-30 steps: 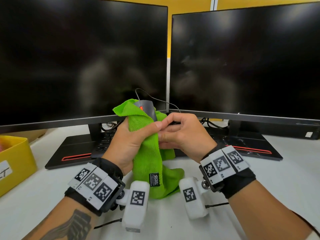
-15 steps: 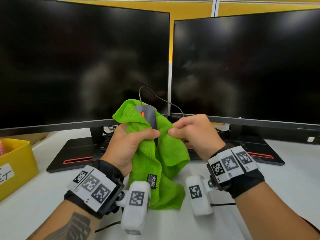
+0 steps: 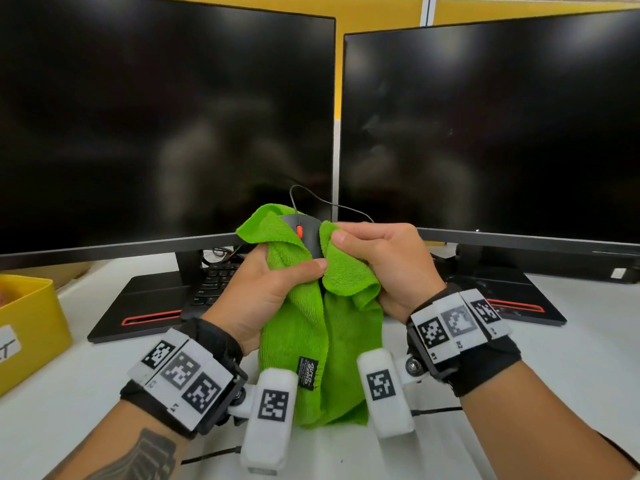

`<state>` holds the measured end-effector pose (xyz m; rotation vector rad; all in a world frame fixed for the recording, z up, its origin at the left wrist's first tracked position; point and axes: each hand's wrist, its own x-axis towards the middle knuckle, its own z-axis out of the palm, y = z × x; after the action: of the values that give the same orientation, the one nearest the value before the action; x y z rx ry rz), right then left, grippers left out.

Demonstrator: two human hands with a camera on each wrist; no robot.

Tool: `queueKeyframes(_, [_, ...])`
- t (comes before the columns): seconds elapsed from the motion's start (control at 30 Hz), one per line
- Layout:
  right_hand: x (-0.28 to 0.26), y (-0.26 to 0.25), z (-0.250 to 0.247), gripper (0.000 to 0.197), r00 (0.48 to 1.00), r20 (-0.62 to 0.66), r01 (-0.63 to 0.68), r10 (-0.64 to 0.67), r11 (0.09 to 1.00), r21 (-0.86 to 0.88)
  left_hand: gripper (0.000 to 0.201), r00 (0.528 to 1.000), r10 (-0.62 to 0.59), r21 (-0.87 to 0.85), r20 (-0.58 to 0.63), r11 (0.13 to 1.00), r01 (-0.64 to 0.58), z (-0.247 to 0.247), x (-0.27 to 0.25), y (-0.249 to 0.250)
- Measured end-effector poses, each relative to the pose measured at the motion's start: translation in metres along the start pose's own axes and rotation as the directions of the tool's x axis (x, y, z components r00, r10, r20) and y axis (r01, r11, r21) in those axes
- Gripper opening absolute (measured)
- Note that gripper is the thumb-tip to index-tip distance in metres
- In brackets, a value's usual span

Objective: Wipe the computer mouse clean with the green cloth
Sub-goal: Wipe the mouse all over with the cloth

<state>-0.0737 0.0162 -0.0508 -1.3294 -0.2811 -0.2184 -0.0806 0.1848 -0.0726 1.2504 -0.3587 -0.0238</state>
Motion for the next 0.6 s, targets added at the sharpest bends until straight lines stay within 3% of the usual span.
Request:
queueKeyframes(0.1, [0.003,0.004,-0.002,0.018,0.997,-0.060,0.046,-0.050,0.997,-0.068,0.040,0.998,0.052,0.091,0.019,0.994,-0.054,0.004,-0.002,-0.002])
queueKeyframes(0.23, [0.003,0.005,-0.004,0.017,0.994,-0.054,0.089,-0.097,0.988,-0.122,0.019,0.989,0.148,0.254,-0.006,0.957,-0.142,0.007,-0.002,0.000])
queueKeyframes(0.33, [0.001,0.007,-0.002,0.016,0.995,-0.002,0.101,-0.102,0.986,-0.135,0.034,0.979,0.170,0.319,-0.109,0.939,-0.128,0.005,0.001,0.001])
queueKeyframes(0.5, [0.001,0.006,-0.003,0.017,0.994,0.058,0.099,-0.090,0.980,-0.171,0.036,0.964,0.185,0.288,-0.191,0.949,-0.125,0.005,0.005,-0.002])
queueKeyframes(0.6, [0.000,0.008,0.001,0.017,0.994,0.095,0.079,-0.058,0.967,-0.243,0.049,0.928,0.261,0.333,-0.266,0.928,-0.166,0.002,0.008,-0.002])
